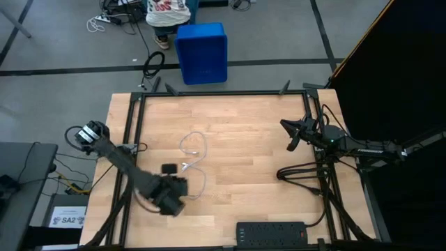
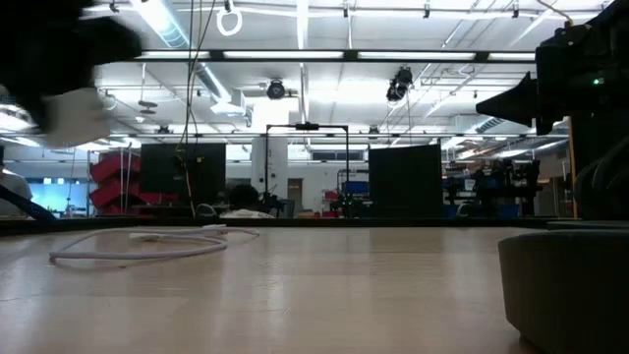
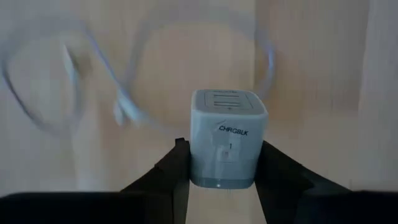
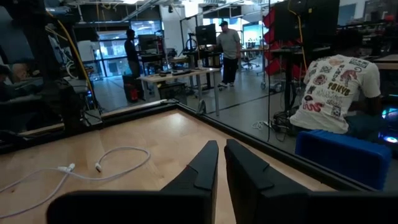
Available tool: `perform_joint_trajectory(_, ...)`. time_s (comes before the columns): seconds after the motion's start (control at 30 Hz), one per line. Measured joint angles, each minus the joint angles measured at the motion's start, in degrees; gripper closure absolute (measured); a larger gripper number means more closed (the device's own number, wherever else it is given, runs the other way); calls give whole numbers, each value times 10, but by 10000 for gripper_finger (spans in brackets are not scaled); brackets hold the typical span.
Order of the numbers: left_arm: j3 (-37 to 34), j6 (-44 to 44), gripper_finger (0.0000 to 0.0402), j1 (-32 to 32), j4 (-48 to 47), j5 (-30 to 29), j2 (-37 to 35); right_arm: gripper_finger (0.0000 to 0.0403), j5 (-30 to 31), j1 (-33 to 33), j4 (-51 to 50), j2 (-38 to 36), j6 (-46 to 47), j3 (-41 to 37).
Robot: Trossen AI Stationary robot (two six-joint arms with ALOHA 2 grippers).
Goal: Insert USB
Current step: Move the white charger adapter from the lower left of the table to the center of the table
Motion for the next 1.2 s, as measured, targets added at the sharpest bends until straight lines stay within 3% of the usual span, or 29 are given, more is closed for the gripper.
perform_joint_trajectory(0.1,20,115,281,86,57,16,0,398,0,0,0,0,0,0)
perform_joint_trajectory(0.2,31,213,281,178,125,74,1,402,0,0,0,0,0,0)
perform_joint_trajectory(0.47,47,329,281,355,258,173,63,393,0,0,0,0,0,0)
perform_joint_trajectory(0.6,122,371,281,380,230,202,154,392,0,0,0,0,0,0)
perform_joint_trajectory(0.87,362,441,281,382,70,229,349,400,0,0,0,0,0,0)
perform_joint_trajectory(1.03,467,442,281,386,17,228,430,401,0,0,11,0,0,0)
perform_joint_trajectory(1.2,528,439,281,390,-17,204,475,395,0,0,7,0,21,0)
